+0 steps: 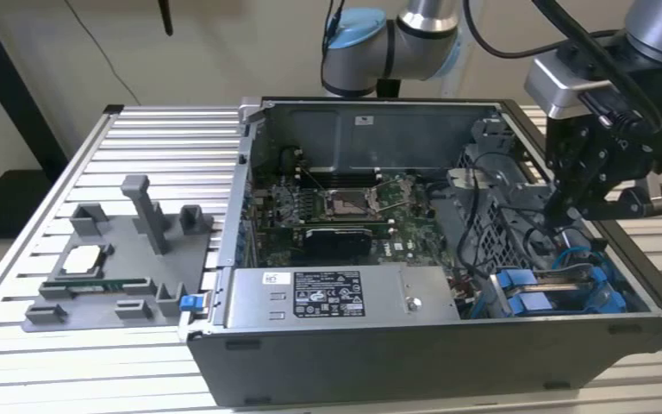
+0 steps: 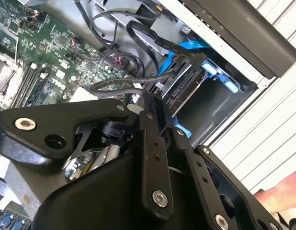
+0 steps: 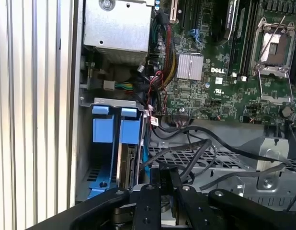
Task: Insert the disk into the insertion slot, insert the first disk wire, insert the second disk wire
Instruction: 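Insert the first disk wire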
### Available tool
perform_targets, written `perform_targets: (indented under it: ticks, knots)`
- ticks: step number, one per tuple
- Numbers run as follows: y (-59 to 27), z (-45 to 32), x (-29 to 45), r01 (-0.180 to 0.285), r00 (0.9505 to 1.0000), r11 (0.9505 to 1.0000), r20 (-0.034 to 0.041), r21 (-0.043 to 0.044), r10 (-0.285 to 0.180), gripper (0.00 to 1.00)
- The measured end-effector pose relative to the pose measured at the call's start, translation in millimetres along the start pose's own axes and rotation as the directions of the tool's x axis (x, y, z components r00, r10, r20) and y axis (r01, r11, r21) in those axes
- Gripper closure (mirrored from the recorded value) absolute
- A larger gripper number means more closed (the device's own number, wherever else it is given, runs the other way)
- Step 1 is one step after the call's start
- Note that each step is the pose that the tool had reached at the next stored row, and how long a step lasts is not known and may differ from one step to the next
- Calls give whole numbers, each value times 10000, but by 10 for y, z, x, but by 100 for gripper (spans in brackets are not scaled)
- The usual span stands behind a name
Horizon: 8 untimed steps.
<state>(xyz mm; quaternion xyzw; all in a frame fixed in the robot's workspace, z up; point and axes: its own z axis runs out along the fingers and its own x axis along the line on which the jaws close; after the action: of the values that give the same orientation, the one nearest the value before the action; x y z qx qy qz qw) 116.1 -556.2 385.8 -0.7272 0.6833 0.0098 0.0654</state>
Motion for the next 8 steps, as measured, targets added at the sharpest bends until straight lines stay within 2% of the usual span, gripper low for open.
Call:
perform_targets:
  ticks: [8]
  knots:
    - [-4,1,1,-7,10000,10000,-14,0,7,100]
